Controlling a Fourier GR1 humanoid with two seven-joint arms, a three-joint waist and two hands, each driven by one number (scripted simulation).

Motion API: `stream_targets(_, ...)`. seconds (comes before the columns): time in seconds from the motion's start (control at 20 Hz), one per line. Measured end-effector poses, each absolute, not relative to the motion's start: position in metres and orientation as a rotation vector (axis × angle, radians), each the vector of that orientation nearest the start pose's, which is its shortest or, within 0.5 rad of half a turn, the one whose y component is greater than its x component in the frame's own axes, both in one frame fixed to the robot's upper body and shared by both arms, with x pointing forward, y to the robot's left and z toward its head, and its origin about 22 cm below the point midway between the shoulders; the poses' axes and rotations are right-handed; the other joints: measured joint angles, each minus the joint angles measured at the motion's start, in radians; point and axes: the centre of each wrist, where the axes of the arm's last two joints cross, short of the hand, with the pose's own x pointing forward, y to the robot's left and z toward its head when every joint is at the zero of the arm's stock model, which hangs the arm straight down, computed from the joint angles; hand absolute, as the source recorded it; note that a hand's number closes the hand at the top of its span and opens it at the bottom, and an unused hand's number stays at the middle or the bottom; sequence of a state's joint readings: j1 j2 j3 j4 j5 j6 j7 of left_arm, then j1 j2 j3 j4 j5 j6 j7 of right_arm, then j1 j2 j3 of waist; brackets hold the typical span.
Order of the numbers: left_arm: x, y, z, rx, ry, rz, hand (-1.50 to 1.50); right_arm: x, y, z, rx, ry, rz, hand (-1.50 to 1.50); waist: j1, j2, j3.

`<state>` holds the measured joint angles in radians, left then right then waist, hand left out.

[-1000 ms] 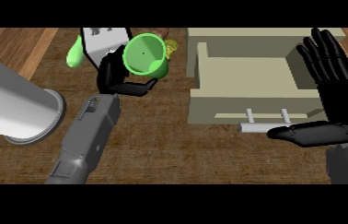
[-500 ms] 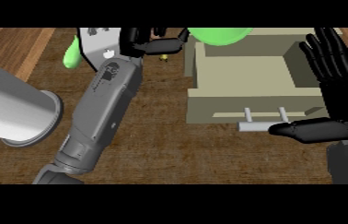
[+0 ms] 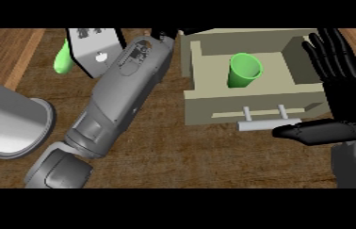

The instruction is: Pick up the cup, place it into the drawer and close the drawer

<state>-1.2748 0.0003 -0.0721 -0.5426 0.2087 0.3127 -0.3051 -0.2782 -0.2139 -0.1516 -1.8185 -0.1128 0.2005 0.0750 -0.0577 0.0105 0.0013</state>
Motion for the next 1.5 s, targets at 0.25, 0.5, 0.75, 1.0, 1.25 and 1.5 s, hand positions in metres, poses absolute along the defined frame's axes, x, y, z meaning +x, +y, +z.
stream_targets(0.25,0.445,0.031,0.168,-0.024,-1.899,-0.268,1.50,0.284,-0.269,0.151,0.052,-2.021,0.292,-1.50,-0.028,0.008,0.001)
stream_targets(0.5,0.446,0.034,0.147,0.009,-1.793,-0.381,1.50,0.290,-0.261,0.158,0.096,-2.038,0.319,-1.50,-0.073,0.022,0.001)
stream_targets(0.75,0.444,0.038,0.129,0.017,-1.735,-0.453,-1.50,0.295,-0.254,0.160,0.130,-2.047,0.354,-1.50,-0.108,0.032,0.001)
stream_targets(1.0,0.441,0.042,0.115,-0.024,-1.735,-0.417,-1.50,0.297,-0.242,0.163,0.208,-2.053,0.394,-1.50,-0.140,0.038,0.000)
stream_targets(1.25,0.439,0.041,0.118,-0.135,-1.779,-0.310,-1.50,0.298,-0.221,0.162,0.406,-2.023,0.514,1.50,-0.152,0.041,0.000)
stream_targets(1.5,0.438,0.037,0.128,-0.237,-1.865,-0.193,-1.50,0.298,-0.208,0.158,0.572,-1.910,0.714,1.50,-0.138,0.036,-0.001)
